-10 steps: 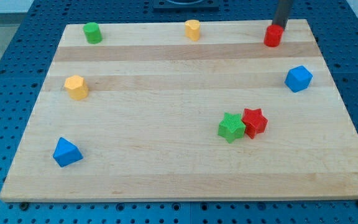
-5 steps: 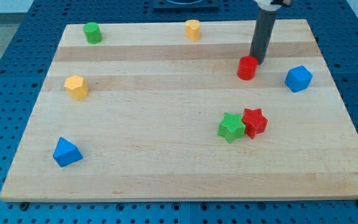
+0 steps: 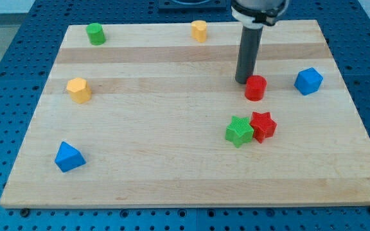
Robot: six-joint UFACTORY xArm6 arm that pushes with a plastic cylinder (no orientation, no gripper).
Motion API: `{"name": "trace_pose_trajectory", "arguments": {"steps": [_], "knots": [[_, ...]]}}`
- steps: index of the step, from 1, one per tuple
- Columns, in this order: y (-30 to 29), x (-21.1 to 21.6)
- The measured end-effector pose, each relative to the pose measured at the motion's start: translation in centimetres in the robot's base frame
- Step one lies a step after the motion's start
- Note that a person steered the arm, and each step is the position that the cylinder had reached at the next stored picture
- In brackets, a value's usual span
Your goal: Push the red circle into the red star
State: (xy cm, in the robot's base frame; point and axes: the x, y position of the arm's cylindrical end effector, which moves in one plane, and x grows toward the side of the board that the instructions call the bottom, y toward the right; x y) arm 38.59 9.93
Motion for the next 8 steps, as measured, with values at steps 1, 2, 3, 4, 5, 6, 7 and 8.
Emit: {"name": "trace_pose_trajectory", "arguments": {"steps": [1,2,3,4,5,6,7,8], "knots": [[0.0,2.5],[0.1,0.7],[2.1,-0.2],[3.7,1.2],[4.3,3.2],[4.3,6.1],[4.3,6.6],[2.6,5.1]]}}
